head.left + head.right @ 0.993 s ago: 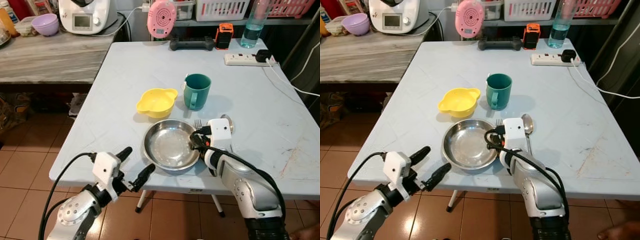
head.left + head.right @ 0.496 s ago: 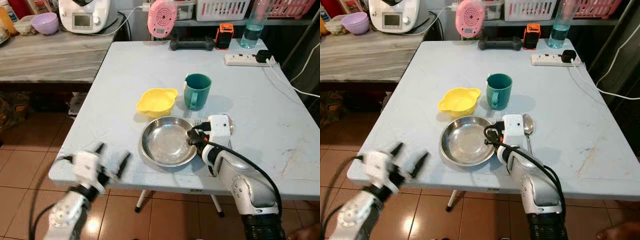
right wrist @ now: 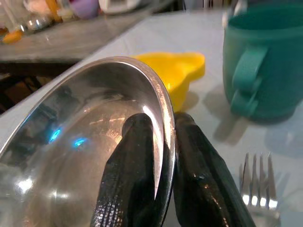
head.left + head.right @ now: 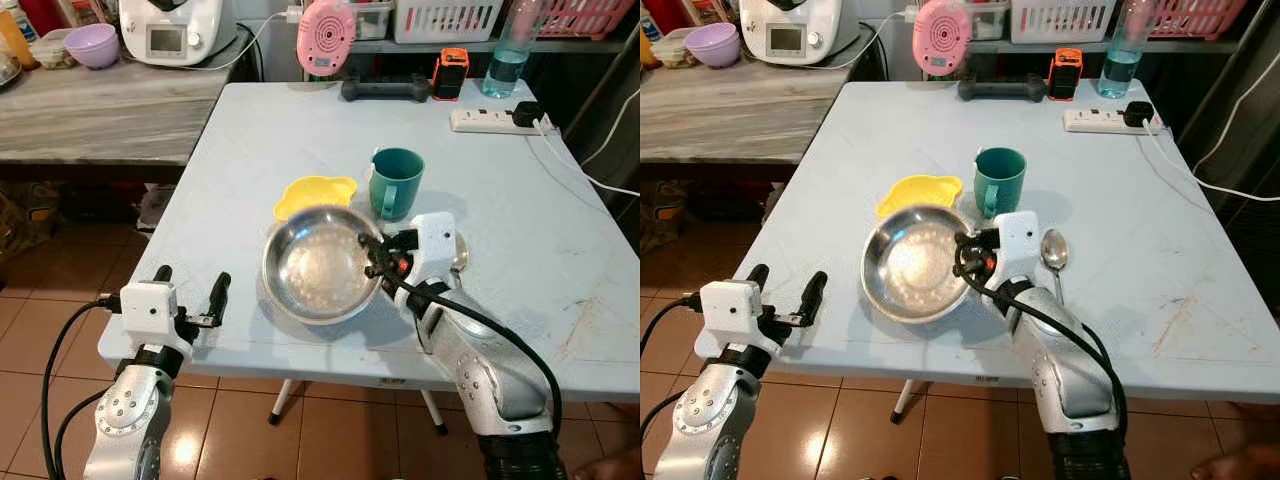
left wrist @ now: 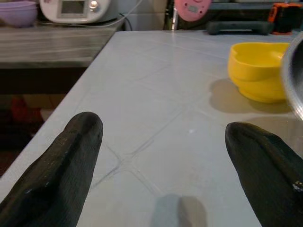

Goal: Setting the table

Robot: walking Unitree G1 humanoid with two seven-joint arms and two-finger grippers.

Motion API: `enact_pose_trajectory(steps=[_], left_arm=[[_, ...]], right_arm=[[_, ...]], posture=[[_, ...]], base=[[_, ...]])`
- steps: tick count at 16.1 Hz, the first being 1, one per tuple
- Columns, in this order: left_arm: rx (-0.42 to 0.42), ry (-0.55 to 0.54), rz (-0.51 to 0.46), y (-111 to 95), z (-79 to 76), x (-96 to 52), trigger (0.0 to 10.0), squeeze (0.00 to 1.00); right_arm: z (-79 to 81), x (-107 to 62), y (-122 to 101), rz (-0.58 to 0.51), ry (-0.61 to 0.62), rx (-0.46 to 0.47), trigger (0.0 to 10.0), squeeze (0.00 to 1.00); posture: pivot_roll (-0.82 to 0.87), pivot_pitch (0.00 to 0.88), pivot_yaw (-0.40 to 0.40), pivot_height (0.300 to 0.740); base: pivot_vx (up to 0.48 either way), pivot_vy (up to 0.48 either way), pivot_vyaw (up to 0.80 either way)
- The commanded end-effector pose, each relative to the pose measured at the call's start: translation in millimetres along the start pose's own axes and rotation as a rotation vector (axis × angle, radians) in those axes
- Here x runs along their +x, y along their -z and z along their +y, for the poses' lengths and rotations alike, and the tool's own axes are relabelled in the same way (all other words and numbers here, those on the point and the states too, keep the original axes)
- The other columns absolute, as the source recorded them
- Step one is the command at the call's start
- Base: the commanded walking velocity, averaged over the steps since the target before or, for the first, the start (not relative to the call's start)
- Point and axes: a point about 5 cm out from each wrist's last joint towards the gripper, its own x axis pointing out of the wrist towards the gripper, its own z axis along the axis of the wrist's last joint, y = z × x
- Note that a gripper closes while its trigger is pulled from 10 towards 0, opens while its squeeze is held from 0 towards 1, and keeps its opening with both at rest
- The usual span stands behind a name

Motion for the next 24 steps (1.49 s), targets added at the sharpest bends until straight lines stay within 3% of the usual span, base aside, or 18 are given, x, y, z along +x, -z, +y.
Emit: enact_pose_trajectory(steps=[1,2,3,4,8,11,19,24], left_arm=[[-0.002,-0.034,0.014,1.5,4.7,-0.4,10.0,0.00],[-0.003,-0.038,0.014,1.5,4.7,-0.3,10.0,0.00],[-0.002,-0.041,0.013,1.0,4.7,0.0,10.0,0.00],[-0.012,-0.051,0.009,0.2,4.9,0.2,10.0,0.00],[-0.043,-0.084,0.012,0.7,6.3,-1.5,10.0,0.00],[-0.044,-0.078,0.013,0.2,6.2,0.6,10.0,0.00],[-0.049,-0.056,0.013,0.2,4.6,3.6,10.0,0.00],[-0.045,-0.049,0.019,2.2,3.1,4.1,10.0,0.00]], right_arm=[[6.3,-1.7,-11.5,-0.071,-0.030,-0.027,2.2,0.00],[6.3,-2.6,-13.8,-0.097,-0.029,-0.052,2.4,0.00],[5.1,-4.7,-18.6,-0.145,-0.013,-0.122,9.7,0.00],[-0.9,-7.9,-21.8,-0.186,0.040,-0.165,10.0,0.00],[-16.7,-12.6,-14.4,-0.168,0.136,-0.145,10.0,0.00],[-15.0,-11.6,-14.7,-0.183,0.132,-0.161,10.0,0.00],[-13.3,-11.3,-15.2,-0.202,0.138,-0.174,10.0,0.00],[-13.4,-11.0,-14.9,-0.204,0.135,-0.180,10.0,0.00]], posture=[[-0.08,0.104,0.043,0.740],[-0.08,0.104,0.043,0.740],[-0.07,0.101,0.042,0.740],[-0.08,0.105,0.043,0.740],[-0.08,0.109,0.047,0.740],[-0.07,0.109,0.051,0.740],[-0.08,0.109,0.058,0.740],[-0.08,0.110,0.057,0.740]], base=[[0.000,0.000,0.00],[0.000,0.000,0.00],[0.000,0.000,0.00],[0.000,0.000,0.00],[0.000,0.000,0.00],[0.000,0.000,0.00],[0.000,0.000,-0.75],[0.000,0.264,-0.32]])
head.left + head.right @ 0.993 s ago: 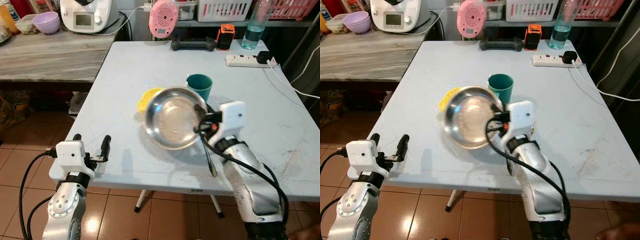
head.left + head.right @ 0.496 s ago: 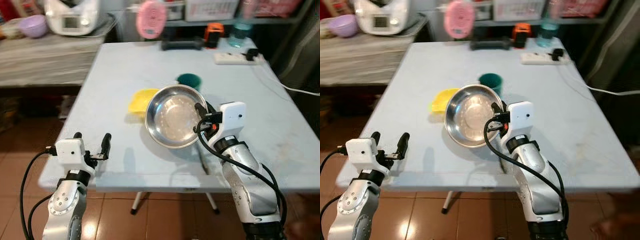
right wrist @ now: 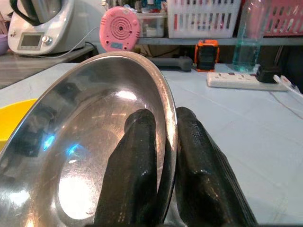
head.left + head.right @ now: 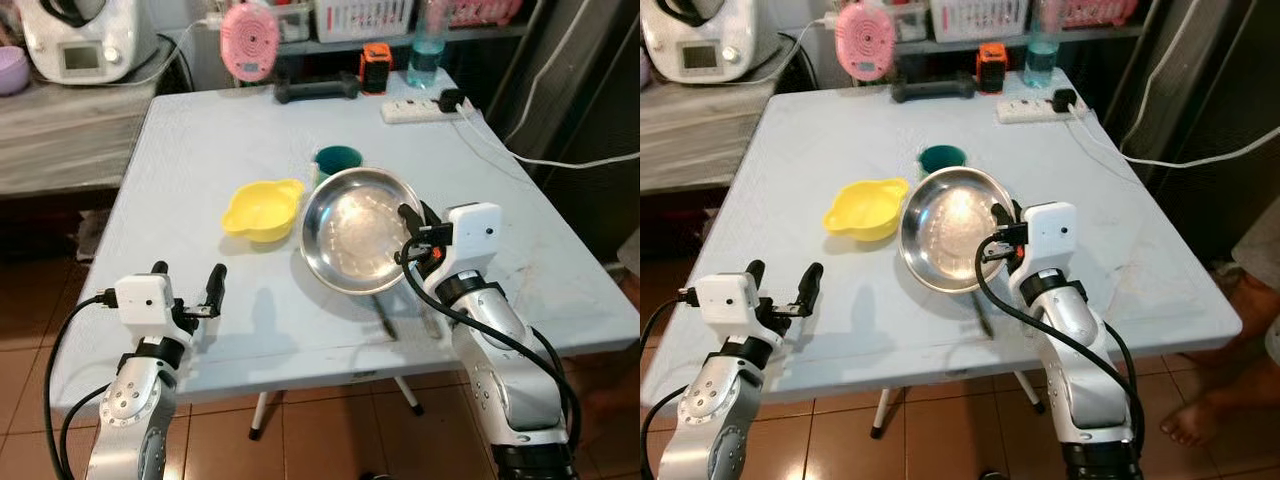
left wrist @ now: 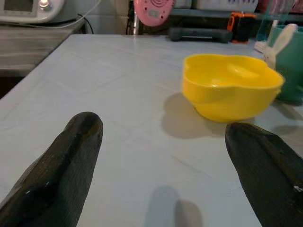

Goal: Setting the table

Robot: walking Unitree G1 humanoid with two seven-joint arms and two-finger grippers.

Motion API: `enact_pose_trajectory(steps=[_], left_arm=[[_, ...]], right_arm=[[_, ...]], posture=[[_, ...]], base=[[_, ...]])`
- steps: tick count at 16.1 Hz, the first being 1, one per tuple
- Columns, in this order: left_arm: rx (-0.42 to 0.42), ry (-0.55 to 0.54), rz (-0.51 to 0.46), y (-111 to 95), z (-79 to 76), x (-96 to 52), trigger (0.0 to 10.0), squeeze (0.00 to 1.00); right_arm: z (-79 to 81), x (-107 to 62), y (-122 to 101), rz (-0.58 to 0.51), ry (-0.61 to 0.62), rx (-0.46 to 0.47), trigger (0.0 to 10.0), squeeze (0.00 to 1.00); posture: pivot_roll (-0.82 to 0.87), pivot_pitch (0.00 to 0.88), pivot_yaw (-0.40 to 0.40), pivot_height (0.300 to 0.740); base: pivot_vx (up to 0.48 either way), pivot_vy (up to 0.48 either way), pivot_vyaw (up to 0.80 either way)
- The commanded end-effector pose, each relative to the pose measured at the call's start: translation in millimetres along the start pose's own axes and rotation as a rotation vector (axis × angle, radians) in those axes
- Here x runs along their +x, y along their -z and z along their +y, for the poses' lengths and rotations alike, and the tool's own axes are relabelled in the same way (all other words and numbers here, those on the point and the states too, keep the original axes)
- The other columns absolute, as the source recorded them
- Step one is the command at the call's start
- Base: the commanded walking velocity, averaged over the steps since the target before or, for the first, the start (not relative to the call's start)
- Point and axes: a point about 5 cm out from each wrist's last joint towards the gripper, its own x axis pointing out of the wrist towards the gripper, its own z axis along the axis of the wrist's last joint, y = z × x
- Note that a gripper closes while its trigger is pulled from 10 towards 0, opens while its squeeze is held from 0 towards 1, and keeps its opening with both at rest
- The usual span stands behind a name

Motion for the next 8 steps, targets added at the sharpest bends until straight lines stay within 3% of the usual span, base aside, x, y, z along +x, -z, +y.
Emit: enact_pose_trajectory(steps=[1,8], left_arm=[[0.011,-0.008,0.023,4.3,4.4,-2.6,10.0,0.00],[0.020,-0.003,0.024,5.6,4.4,-3.4,10.0,0.00]], right_arm=[[5.3,1.2,-1.0,-0.013,-0.020,0.007,10.0,0.00],[6.8,2.3,-1.0,-0.021,-0.031,0.007,10.0,0.00]], posture=[[-0.08,0.110,0.057,0.740],[-0.08,0.110,0.055,0.740]], base=[[0.000,0.270,0.00],[0.000,0.404,0.00]])
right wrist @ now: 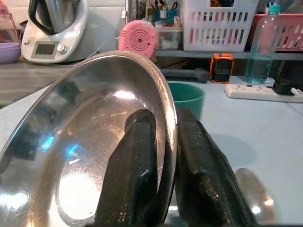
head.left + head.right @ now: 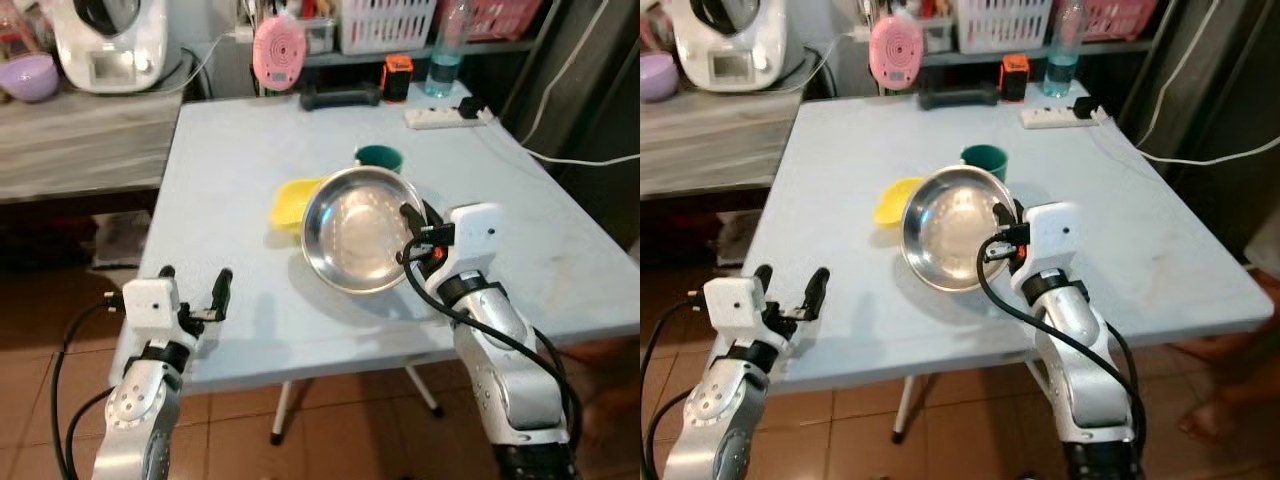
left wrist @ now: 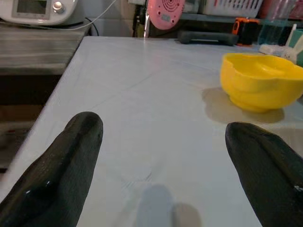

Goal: Setting the table

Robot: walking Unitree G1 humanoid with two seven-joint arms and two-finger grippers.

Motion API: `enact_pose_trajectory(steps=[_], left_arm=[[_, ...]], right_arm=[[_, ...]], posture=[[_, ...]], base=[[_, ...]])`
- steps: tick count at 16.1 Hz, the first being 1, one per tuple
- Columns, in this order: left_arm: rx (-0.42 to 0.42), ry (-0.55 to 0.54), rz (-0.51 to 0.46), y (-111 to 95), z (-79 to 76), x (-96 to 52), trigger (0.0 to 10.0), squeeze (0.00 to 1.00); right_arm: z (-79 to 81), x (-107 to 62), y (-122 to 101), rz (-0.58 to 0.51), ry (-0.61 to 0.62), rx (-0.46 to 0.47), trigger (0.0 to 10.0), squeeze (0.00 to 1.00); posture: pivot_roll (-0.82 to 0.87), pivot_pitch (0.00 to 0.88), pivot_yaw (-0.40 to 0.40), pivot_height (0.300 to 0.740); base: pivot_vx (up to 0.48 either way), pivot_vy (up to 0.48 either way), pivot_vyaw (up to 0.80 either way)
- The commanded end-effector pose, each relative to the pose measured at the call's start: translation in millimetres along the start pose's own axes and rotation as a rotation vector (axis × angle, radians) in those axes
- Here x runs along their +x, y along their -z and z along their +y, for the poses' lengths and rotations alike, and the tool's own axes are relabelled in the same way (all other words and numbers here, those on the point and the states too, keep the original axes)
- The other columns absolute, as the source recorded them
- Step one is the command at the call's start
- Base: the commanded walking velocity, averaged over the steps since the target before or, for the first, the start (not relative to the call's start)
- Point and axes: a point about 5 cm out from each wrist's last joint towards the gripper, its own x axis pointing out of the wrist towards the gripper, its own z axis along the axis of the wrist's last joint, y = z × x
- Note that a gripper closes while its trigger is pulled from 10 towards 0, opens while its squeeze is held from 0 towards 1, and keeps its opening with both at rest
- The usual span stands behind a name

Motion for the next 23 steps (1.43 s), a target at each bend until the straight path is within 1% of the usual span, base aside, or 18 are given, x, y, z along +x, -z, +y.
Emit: enact_pose_trajectory(steps=[1,15,20,23], left_arm=[[0.024,-0.020,0.006,0.2,7.1,-1.1,10.0,0.00],[0.030,-0.034,0.003,3.3,5.0,-2.3,10.0,0.00],[0.043,-0.049,-0.004,2.3,6.8,-0.6,10.0,0.00],[0.048,-0.048,-0.003,2.3,7.2,-1.2,10.0,0.00]], right_arm=[[7.4,3.5,-3.0,-0.021,-0.032,0.007,10.0,0.00],[8.6,8.3,-7.4,-0.044,-0.059,-0.006,10.0,0.00],[8.3,9.8,-7.7,-0.048,-0.059,-0.032,10.0,0.00],[9.4,9.6,-6.5,-0.046,-0.057,-0.030,10.0,0.00]], posture=[[-0.07,0.105,0.055,0.740],[-0.07,0.100,0.042,0.740],[-0.07,0.100,0.045,0.740],[-0.07,0.097,0.048,0.740]], base=[[0.000,0.480,0.00],[0.000,0.480,0.00],[0.000,0.480,0.00],[0.000,0.480,0.53]])
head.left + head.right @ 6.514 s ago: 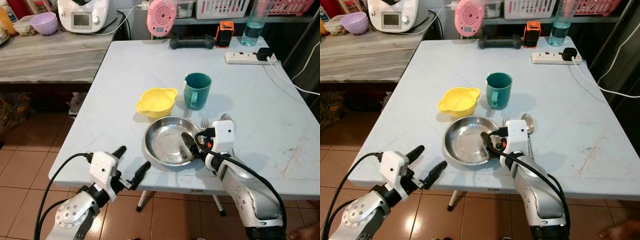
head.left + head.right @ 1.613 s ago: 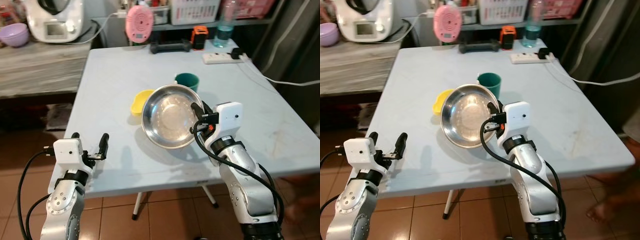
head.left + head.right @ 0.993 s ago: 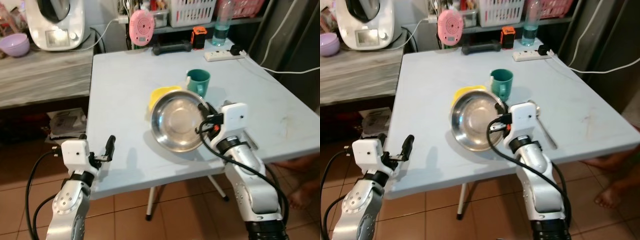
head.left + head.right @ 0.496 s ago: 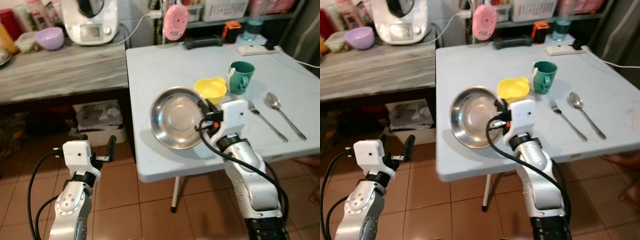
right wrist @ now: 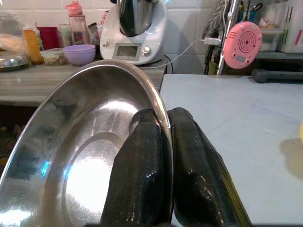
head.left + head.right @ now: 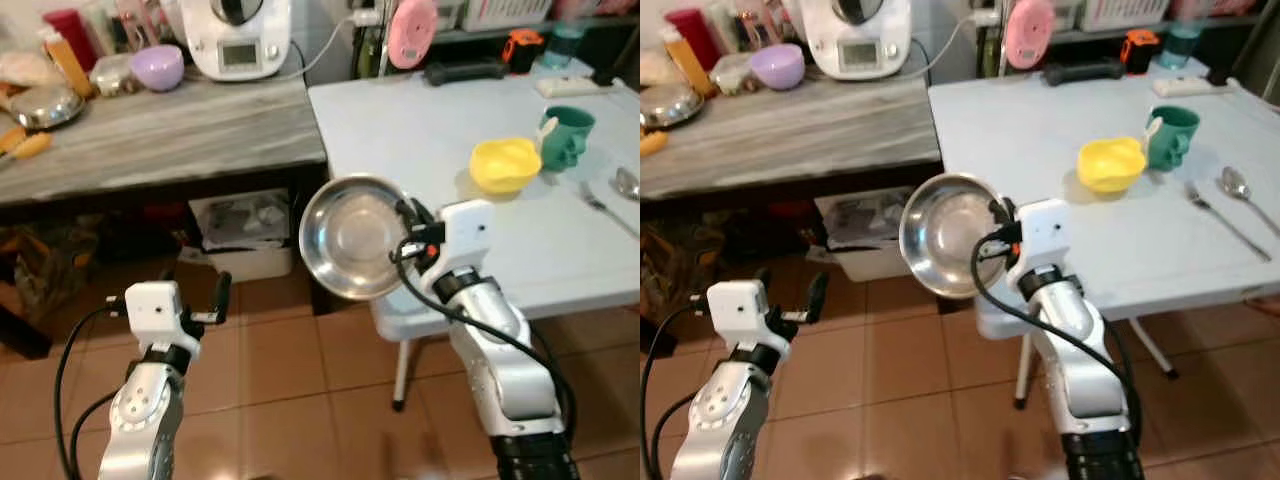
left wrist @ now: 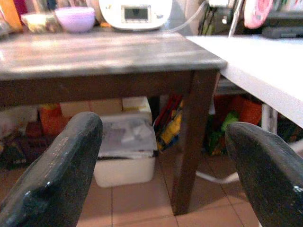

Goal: Setting the table

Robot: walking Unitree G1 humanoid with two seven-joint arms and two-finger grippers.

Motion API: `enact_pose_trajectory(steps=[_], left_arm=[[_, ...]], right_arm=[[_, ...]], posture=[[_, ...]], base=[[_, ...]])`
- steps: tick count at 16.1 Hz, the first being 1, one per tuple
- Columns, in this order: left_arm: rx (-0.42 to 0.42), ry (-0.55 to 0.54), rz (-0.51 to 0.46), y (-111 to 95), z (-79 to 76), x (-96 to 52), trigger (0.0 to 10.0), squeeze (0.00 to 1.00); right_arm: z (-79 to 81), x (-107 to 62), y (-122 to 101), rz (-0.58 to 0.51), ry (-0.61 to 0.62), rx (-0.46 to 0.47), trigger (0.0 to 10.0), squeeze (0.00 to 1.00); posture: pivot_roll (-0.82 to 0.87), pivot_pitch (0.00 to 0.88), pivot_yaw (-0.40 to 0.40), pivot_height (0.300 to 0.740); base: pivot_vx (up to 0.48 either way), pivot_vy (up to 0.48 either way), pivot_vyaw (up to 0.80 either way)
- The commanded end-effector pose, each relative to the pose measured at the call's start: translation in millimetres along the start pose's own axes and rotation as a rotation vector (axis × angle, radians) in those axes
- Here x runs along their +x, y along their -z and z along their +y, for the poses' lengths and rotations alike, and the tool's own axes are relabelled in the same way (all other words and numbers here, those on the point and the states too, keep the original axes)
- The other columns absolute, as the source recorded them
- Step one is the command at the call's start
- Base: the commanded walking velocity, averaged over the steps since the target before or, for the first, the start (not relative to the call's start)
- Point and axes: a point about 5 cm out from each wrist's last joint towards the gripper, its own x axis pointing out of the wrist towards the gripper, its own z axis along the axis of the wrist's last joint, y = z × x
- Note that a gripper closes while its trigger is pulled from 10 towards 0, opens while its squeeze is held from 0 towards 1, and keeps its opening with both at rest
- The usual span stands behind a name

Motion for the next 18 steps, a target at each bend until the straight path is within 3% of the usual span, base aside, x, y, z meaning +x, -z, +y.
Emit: enact_pose_trajectory(steps=[1,9,18], left_arm=[[0.034,-0.025,0.009,-0.1,9.5,-2.8,10.0,0.00],[0.039,-0.022,0.017,0.5,8.6,-1.7,10.0,0.00],[0.018,-0.016,-0.015,-3.4,2.7,-1.0,10.0,0.00]], right_arm=[[10.8,3.7,-7.6,-0.038,-0.033,0.006,10.0,0.00],[10.8,3.3,-4.5,-0.033,-0.030,-0.005,10.0,0.00],[11.8,4.7,-2.2,-0.028,-0.038,-0.018,10.0,0.00]], posture=[[-0.07,0.096,0.050,0.740],[-0.07,0.100,0.052,0.740],[-0.07,0.095,0.047,0.740]], base=[[0.000,0.480,0.57],[0.000,0.480,0.12],[0.000,0.000,0.00]])
